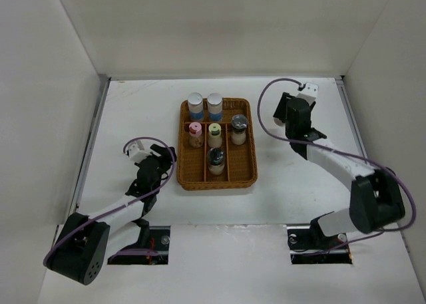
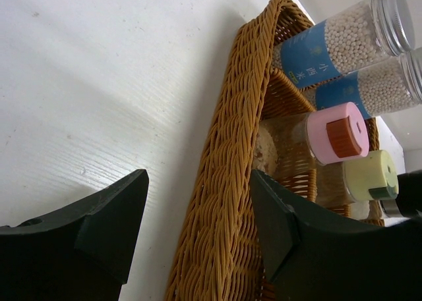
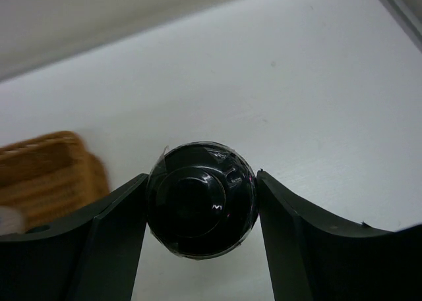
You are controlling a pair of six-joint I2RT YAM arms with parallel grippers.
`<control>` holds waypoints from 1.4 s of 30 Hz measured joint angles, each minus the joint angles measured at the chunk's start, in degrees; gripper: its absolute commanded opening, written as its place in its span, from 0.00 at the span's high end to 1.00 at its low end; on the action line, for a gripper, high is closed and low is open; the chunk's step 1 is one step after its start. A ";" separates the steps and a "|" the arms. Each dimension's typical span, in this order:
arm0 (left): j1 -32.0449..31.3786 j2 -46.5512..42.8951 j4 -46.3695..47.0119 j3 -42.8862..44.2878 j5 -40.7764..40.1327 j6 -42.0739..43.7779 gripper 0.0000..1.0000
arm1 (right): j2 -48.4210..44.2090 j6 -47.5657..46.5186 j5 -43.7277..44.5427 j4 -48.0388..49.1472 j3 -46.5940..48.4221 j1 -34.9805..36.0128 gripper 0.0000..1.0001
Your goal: Organize the condiment bottles
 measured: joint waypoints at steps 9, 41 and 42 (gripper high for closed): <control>1.84 -1.97 0.02 -0.17 -0.04 -0.02 0.39 | -17.25 -3.48 -0.26 4.68 0.66 24.06 0.50; 6.25 -6.78 -0.90 -1.53 -0.22 -1.64 0.38 | 16.57 -10.88 -9.68 4.92 12.15 46.73 0.48; 6.25 -6.78 -0.90 -1.53 -0.22 -1.66 0.38 | 17.16 -10.88 -9.70 5.01 12.15 46.75 0.47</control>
